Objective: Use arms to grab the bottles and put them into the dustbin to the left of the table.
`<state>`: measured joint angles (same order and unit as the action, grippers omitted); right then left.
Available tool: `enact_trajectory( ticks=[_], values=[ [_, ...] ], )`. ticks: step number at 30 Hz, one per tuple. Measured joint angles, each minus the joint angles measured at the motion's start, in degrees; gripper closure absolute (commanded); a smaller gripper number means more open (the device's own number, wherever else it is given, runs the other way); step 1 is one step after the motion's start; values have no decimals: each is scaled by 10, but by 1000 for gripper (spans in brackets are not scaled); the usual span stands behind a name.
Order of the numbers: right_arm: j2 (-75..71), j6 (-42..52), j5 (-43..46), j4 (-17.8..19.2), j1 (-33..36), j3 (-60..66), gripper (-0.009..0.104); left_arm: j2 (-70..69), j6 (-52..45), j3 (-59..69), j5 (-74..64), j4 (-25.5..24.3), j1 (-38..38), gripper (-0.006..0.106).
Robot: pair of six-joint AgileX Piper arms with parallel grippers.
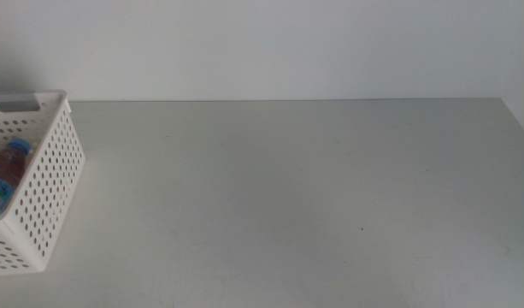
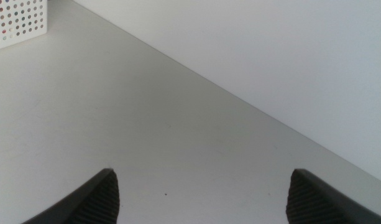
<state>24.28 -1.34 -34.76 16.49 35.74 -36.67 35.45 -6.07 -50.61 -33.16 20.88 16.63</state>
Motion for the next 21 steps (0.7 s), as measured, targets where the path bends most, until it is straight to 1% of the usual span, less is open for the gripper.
enact_trajectory(
  ticks=[5, 10, 18, 21],
  values=[
    [-21, 0, -10, 3, 0, 10, 24, -46, 0, 90, 0, -18, 0, 7],
    [-23, 0, -10, -7, 0, 42, 24, -83, 0, 172, -4, -32, 0, 7],
    [-23, 0, -4, -9, -1, 90, 24, -108, 2, 193, 11, -49, 0, 7],
    [-23, 1, 28, -23, -13, 103, 24, -108, 2, 194, 26, -53, -9, 7]
  ],
)
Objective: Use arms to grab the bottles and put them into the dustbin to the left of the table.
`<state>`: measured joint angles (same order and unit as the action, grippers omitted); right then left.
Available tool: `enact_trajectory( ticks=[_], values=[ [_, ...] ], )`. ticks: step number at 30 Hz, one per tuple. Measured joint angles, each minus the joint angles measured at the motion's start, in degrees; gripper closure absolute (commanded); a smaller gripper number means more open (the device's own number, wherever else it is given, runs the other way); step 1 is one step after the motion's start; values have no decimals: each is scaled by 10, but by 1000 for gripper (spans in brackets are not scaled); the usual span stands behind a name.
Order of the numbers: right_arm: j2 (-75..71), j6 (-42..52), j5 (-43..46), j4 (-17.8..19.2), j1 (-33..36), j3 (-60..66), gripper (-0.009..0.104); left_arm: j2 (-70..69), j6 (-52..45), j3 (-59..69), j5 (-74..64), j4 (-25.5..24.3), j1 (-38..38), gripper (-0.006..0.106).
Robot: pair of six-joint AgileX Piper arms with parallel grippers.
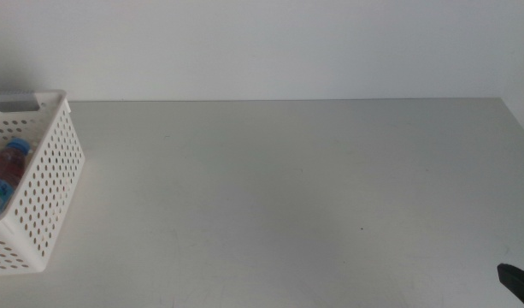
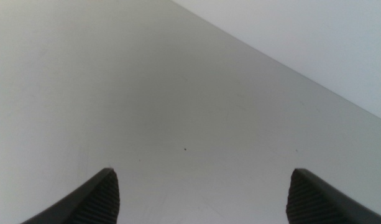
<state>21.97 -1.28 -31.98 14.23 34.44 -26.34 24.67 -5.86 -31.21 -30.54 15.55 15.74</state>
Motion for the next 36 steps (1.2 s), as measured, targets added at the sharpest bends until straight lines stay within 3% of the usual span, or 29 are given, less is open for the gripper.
enact_trajectory(
  ticks=[9, 15, 24, 36],
  values=[
    [0, 0, 91, -96, -174, 7, 24, -21, 0, 2, 18, -57, -94, 7],
    [-46, 0, 109, -167, -291, 34, 24, -106, 0, 48, 89, -30, -96, 7],
    [-216, 0, 111, -177, -367, 156, 24, -229, 0, 226, 115, -22, -96, 7],
    [-227, 0, 165, -187, -387, 277, 24, -253, 0, 328, 116, -27, -105, 7]
  ],
)
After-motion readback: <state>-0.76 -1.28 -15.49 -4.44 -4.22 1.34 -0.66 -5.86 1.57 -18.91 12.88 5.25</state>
